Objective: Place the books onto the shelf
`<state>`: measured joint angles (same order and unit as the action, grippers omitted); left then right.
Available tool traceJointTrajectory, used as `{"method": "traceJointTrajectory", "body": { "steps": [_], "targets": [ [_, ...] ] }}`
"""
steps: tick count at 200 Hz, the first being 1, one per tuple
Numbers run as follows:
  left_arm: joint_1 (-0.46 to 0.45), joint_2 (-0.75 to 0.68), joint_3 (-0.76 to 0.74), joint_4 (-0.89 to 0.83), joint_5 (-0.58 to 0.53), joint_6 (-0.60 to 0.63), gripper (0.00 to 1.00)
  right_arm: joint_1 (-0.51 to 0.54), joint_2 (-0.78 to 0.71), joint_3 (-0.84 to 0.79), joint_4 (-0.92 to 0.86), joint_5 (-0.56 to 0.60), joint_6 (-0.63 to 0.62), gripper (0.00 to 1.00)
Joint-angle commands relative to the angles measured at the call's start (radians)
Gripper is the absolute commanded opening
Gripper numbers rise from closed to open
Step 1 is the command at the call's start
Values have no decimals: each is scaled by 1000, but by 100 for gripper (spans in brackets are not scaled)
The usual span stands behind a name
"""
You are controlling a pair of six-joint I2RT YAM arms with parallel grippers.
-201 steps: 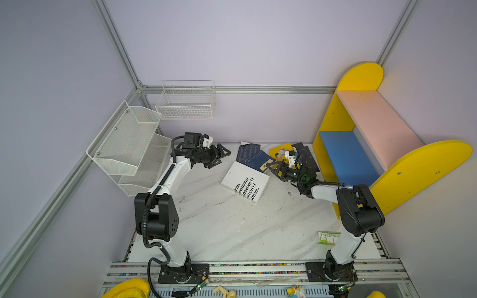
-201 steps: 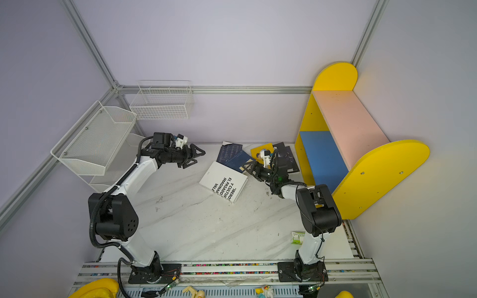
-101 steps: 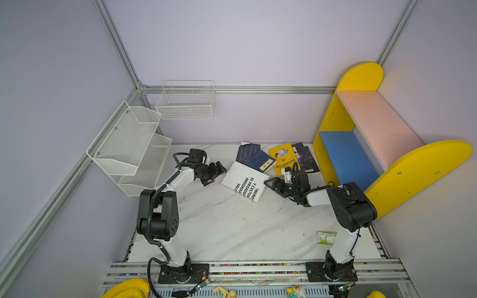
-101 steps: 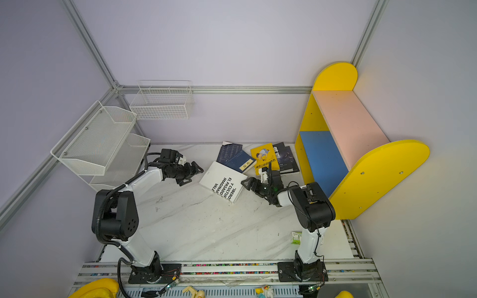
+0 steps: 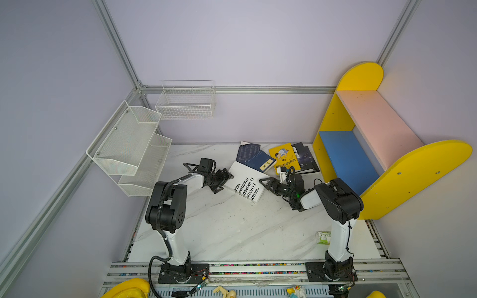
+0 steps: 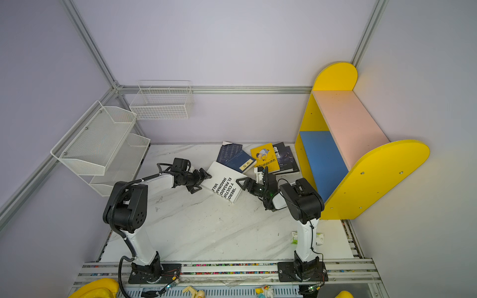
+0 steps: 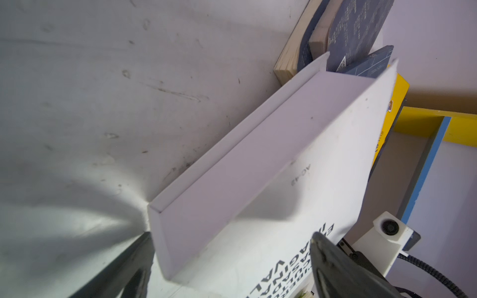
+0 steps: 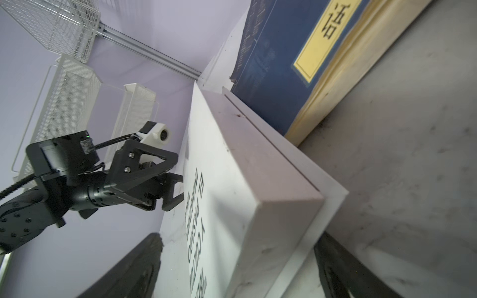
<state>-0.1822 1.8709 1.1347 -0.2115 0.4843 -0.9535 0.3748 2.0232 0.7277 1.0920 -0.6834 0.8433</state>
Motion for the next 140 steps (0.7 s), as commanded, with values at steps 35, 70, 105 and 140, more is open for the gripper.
{"method": "traceJointTrajectory", "body": {
  "steps": [35,70,105,140],
  "targets": [
    [-42,23,-67,286,107,-214,92,10,3,-45,94,-78,124,87],
    [-96,45,-64,401,125,-360,91,13,-17,-40,60,-31,113,85],
    [-161,51,-97,565,91,-555,88,21,-23,-59,116,46,153,85],
    [-207,32,-103,582,47,-657,88,45,-69,-92,102,179,155,83]
  ]
}}
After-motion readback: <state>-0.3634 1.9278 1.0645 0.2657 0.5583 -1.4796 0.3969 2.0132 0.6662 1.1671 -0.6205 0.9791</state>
